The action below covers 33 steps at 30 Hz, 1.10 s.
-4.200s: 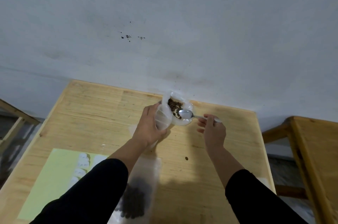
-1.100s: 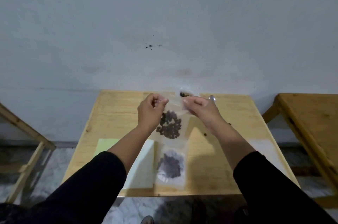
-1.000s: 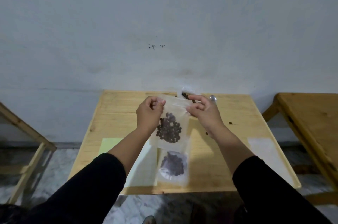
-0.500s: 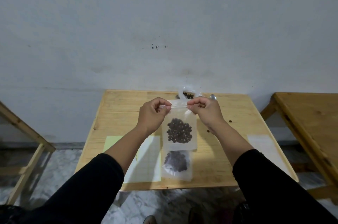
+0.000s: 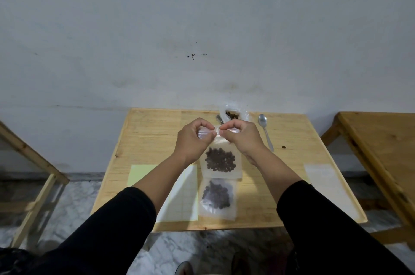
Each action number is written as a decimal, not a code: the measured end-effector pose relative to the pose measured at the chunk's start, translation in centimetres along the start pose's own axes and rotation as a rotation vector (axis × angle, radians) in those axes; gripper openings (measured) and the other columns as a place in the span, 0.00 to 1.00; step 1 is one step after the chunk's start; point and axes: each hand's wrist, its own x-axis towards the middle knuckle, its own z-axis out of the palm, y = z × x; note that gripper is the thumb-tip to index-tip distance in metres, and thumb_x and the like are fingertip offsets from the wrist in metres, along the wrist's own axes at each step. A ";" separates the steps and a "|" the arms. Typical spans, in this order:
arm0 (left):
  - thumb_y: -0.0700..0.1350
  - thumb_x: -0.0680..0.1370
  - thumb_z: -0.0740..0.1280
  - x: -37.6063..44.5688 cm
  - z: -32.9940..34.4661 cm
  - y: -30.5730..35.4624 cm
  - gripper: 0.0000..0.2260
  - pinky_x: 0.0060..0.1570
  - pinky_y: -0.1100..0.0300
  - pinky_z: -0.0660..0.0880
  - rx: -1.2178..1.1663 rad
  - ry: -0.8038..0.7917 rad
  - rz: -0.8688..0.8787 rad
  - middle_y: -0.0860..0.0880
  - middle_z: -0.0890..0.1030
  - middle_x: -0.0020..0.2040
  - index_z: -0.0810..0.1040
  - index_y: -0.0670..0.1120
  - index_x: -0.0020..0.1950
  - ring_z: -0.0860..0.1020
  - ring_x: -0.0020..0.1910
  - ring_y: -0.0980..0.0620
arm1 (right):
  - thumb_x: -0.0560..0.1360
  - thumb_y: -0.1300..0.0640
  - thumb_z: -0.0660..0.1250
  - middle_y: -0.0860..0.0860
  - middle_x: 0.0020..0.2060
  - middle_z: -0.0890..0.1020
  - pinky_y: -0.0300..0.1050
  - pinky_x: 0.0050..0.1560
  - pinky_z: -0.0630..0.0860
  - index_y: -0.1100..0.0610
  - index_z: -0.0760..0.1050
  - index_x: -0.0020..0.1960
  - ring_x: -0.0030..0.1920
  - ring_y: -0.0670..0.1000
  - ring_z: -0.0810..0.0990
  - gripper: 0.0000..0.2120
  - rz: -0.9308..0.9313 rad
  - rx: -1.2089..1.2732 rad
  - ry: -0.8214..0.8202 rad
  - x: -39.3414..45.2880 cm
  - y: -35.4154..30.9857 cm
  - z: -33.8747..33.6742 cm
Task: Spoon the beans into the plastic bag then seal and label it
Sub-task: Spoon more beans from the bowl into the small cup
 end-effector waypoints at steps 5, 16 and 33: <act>0.44 0.73 0.71 -0.2 0.7 0.0 0.04 0.27 0.74 0.63 0.071 0.067 0.033 0.58 0.72 0.29 0.76 0.48 0.41 0.69 0.26 0.62 | 0.71 0.61 0.72 0.47 0.46 0.81 0.42 0.52 0.74 0.57 0.80 0.47 0.48 0.46 0.77 0.05 0.023 0.062 -0.016 -0.6 0.2 0.2; 0.43 0.73 0.71 -2.0 2.3 -5.0 0.13 0.48 0.63 0.70 0.095 -0.055 -0.227 0.51 0.78 0.52 0.76 0.49 0.56 0.77 0.49 0.53 | 0.69 0.63 0.72 0.45 0.32 0.78 0.38 0.41 0.70 0.56 0.81 0.40 0.35 0.45 0.73 0.04 0.202 -0.016 0.061 -2.8 7.7 0.5; 0.43 0.80 0.58 -5.0 5.2 -9.8 0.19 0.66 0.56 0.64 0.682 -0.344 -0.055 0.44 0.67 0.71 0.66 0.42 0.70 0.66 0.69 0.47 | 0.74 0.55 0.67 0.62 0.72 0.61 0.42 0.70 0.57 0.59 0.72 0.66 0.72 0.58 0.60 0.21 0.075 -0.775 -0.035 -3.0 13.1 2.6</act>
